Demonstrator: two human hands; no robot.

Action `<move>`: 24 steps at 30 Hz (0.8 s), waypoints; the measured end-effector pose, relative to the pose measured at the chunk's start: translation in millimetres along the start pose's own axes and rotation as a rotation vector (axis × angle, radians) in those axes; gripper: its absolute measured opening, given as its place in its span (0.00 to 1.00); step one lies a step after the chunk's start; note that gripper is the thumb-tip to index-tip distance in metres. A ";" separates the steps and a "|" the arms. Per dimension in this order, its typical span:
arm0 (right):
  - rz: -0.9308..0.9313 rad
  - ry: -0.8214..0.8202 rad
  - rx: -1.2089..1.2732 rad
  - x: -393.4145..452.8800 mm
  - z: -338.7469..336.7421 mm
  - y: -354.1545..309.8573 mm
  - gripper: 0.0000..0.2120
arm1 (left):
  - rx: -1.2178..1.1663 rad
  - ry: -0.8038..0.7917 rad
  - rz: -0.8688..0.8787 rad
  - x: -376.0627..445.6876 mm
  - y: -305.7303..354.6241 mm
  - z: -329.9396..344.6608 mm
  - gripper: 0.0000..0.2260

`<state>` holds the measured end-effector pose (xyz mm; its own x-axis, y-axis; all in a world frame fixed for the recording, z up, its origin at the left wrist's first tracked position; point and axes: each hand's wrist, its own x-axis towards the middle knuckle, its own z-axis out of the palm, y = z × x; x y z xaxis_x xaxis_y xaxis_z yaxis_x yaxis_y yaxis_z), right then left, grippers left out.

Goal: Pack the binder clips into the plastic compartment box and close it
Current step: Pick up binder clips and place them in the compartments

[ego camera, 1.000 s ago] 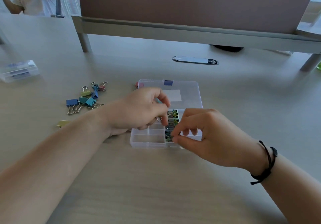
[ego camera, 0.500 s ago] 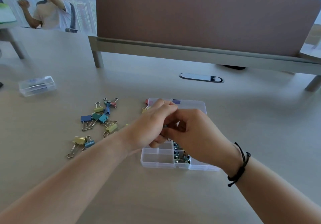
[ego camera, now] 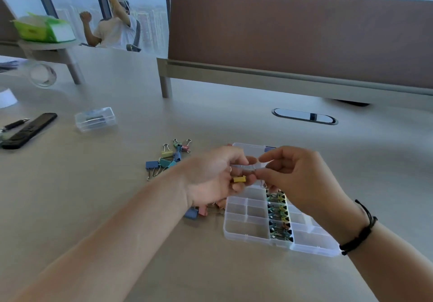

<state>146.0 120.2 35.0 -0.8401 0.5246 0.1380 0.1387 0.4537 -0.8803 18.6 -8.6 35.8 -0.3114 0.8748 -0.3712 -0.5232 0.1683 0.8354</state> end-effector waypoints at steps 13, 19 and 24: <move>-0.025 -0.171 -0.075 46.2 43.1 -20.8 0.06 | 0.342 0.478 0.426 -26.4 45.6 -116.1 0.07; -0.135 -0.229 -0.277 97.1 81.0 -31.2 0.05 | 0.690 0.763 0.525 2.3 36.8 -146.8 0.06; -0.192 -0.311 -0.482 132.4 113.4 -28.5 0.14 | 1.217 0.712 0.489 18.4 47.0 -156.3 0.09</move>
<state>-28.7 95.0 26.9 -0.9775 0.1985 0.0706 0.1303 0.8329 -0.5378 -135.7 -55.6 4.9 -0.7556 0.6161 0.2224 0.5984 0.5114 0.6167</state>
